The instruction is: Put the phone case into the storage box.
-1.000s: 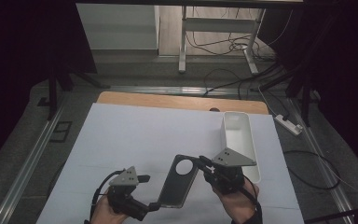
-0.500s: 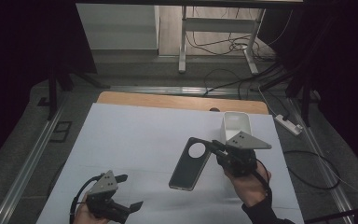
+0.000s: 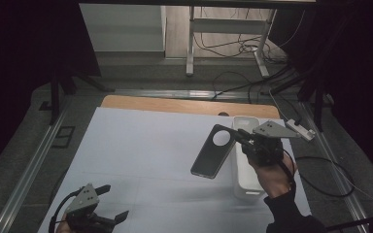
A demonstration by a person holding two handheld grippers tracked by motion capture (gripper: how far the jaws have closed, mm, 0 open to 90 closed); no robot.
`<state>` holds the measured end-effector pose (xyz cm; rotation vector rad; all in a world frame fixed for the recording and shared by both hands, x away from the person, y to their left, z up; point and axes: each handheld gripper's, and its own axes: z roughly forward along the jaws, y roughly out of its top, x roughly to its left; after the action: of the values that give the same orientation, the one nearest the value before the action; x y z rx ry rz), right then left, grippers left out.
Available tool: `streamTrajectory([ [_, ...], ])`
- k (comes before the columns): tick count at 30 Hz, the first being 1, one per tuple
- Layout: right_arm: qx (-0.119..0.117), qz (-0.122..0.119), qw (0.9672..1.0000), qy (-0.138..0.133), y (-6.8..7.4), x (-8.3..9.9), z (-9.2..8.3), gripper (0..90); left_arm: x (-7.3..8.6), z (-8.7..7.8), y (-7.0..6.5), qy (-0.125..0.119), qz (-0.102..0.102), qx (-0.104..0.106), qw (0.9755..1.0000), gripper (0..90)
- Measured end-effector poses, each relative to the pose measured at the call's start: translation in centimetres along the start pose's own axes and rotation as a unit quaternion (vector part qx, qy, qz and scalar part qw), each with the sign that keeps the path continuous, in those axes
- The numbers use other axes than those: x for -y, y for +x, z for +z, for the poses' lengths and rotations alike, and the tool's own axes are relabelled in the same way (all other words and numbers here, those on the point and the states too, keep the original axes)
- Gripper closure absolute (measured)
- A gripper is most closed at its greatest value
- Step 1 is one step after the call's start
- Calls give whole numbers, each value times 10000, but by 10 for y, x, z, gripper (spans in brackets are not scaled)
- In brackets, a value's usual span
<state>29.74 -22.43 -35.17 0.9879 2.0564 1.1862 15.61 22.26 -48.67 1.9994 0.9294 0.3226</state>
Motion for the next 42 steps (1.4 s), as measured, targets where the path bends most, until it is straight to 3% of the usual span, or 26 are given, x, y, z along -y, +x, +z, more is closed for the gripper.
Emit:
streamTrajectory([
  [11,320,65,9994,-72,-33,-10,3,794,21,-17,4,3,-168,-273,9995,0],
  [18,492,152,9987,-66,-54,-12,6,794,28,-21,4,61,-217,-332,9992,0],
  [33,974,183,9951,-68,-100,-19,7,794,30,-23,4,29,-212,-328,9992,0],
  [42,1225,-21,9925,9,-121,-20,11,794,29,-22,4,61,-210,-332,9992,0],
])
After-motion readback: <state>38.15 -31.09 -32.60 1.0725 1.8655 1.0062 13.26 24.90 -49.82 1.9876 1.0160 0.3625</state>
